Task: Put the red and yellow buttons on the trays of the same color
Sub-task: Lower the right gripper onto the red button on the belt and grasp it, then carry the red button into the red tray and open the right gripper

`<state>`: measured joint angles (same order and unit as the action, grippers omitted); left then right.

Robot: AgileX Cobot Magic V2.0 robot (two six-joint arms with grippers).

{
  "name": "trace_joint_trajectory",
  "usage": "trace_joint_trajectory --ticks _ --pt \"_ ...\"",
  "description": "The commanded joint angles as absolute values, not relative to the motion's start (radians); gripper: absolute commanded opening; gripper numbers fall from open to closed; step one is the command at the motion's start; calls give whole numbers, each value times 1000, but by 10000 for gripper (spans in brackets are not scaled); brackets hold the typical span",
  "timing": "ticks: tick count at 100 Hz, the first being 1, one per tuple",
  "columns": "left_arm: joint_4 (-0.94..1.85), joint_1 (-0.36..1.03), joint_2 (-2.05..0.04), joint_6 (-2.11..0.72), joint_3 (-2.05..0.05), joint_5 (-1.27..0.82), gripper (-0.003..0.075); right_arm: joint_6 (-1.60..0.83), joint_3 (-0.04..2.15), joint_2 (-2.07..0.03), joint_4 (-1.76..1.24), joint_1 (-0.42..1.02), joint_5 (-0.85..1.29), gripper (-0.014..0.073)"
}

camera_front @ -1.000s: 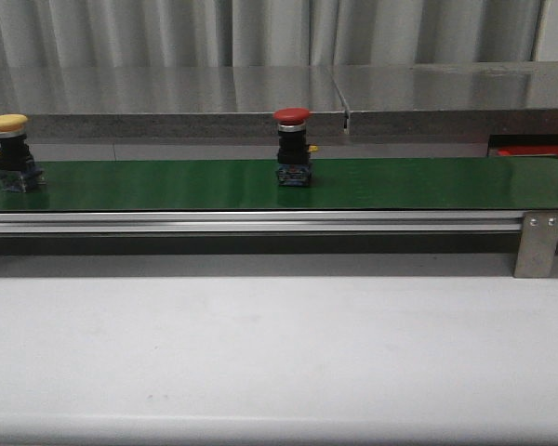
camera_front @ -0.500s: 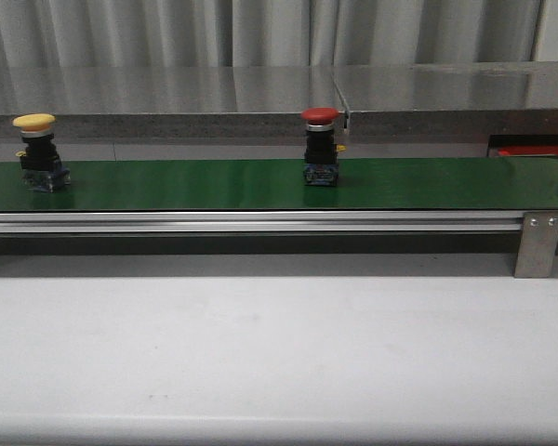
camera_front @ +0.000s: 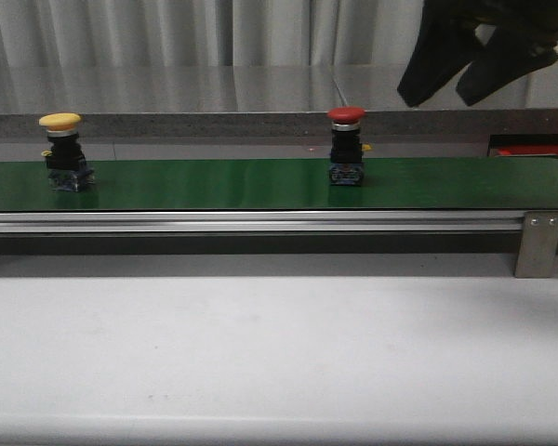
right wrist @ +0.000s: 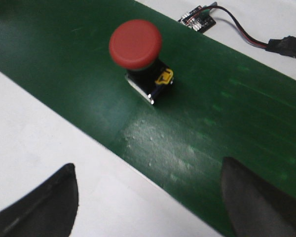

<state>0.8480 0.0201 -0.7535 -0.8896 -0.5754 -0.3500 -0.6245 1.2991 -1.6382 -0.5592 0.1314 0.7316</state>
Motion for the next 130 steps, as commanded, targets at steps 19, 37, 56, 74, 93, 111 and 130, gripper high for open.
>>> trace_joint_trajectory --ticks 19,37,56,74,93,111,130 --pt "877 29 -754 -892 -604 -302 -19 -649 1491 -1763 -572 142 701 591" --pt "877 29 -754 -892 -604 -302 -19 -651 1570 -1836 -572 143 708 591" --pt "877 29 -754 -892 -604 -302 -19 -657 1623 -1901 -571 143 701 544" --pt "877 29 -754 -892 -604 -302 -19 -657 1639 -1920 -571 143 708 280" --pt "877 29 -754 -892 -604 -302 -19 -656 1665 -1890 -571 113 754 146" --pt "877 29 -754 -892 -604 -302 -19 -586 1806 -1873 -512 -14 892 146" --pt "877 29 -754 -892 -604 -302 -19 -475 2007 -1908 -380 -188 929 146"
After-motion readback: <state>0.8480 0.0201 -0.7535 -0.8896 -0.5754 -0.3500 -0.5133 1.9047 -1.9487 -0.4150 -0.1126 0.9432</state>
